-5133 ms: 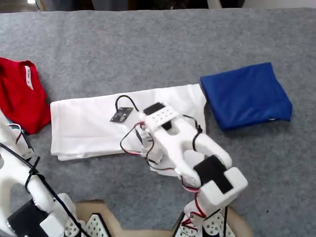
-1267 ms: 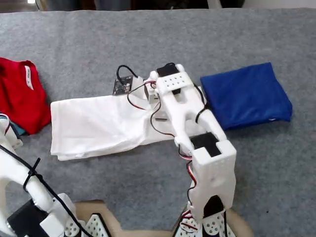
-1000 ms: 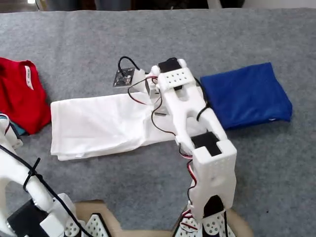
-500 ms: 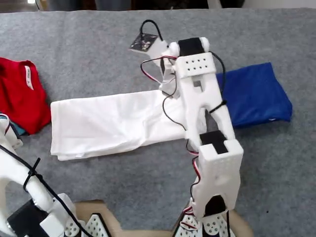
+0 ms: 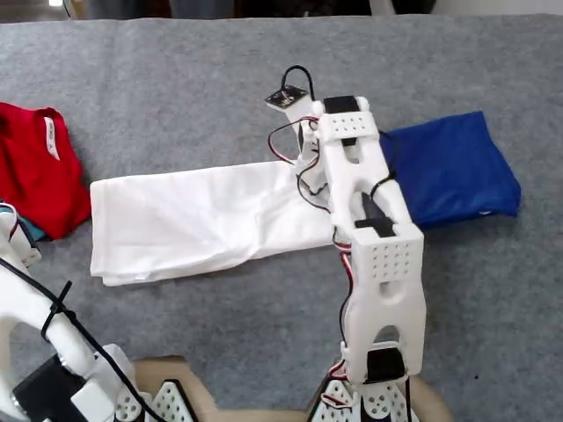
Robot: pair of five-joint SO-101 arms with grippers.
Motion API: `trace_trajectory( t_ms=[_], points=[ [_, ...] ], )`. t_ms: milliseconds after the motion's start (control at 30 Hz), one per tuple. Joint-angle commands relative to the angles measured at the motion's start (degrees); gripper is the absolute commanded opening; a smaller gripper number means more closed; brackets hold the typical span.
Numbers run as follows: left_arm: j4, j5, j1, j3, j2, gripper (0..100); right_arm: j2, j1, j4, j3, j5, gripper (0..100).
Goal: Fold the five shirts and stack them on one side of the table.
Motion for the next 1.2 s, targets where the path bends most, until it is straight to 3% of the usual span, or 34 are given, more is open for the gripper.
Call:
trace_trajectory(
  t_ms=[0,300,433,533,667,767,867,1167],
  points=[
    [-0.09,-0.35,0.57,-0.31,-1.58,3,-0.40,0.62,3.43,-4.44,-0.44,1.4],
    [-0.09,-0.35,0.57,-0.48,-1.58,3,-6.46,0.18,17.93,-18.15,-0.70,1.4],
    [-0.09,-0.44,0.57,-0.75,-1.58,3,-11.30,-2.73,18.55,-14.11,-4.13,1.4],
    [0.00,-0.53,0.57,-0.84,-1.58,3,-15.34,-9.32,18.46,-6.02,-4.92,1.4],
    [0.18,-0.53,0.57,-0.57,-1.58,3,-16.22,-17.41,10.64,6.64,-5.54,1.4],
    [0.18,-0.62,0.57,-0.75,-1.58,3,-14.29,-18.20,-0.79,14.64,-7.65,1.4],
    [0.18,-0.62,0.57,-0.84,-1.58,3,-11.91,-18.73,-5.89,19.12,-8.09,1.4],
    [0.26,-0.62,0.48,-0.84,-1.58,3,-17.71,-18.81,-4.13,19.56,-7.82,1.4]
  ],
)
